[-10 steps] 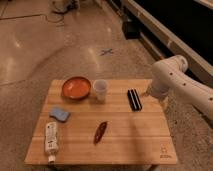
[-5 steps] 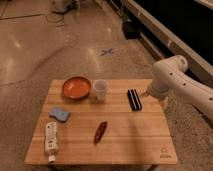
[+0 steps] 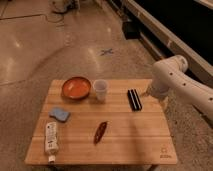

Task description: Place the pepper in the ceramic cup

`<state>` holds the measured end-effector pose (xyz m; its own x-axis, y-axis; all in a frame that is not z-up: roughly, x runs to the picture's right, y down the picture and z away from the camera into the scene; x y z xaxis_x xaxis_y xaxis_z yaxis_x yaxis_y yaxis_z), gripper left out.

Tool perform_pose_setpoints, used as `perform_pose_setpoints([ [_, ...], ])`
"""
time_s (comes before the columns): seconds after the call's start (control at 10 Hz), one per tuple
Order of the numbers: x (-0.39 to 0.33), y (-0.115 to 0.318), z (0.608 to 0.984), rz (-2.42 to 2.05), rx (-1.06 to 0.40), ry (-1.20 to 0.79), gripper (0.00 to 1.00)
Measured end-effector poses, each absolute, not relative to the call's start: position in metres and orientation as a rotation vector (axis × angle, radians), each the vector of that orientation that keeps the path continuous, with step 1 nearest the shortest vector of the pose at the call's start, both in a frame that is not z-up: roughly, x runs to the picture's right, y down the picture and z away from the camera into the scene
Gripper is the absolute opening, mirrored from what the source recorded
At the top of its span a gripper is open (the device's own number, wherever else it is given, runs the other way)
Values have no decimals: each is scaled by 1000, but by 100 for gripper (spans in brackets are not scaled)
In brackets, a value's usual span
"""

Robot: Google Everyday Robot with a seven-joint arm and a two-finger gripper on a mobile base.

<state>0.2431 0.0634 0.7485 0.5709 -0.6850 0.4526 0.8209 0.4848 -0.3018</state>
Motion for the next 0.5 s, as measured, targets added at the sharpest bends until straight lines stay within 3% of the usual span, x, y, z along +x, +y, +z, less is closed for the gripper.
perform_pose_setpoints([
  [0.5,201,86,750,-998,-533,-343,80],
])
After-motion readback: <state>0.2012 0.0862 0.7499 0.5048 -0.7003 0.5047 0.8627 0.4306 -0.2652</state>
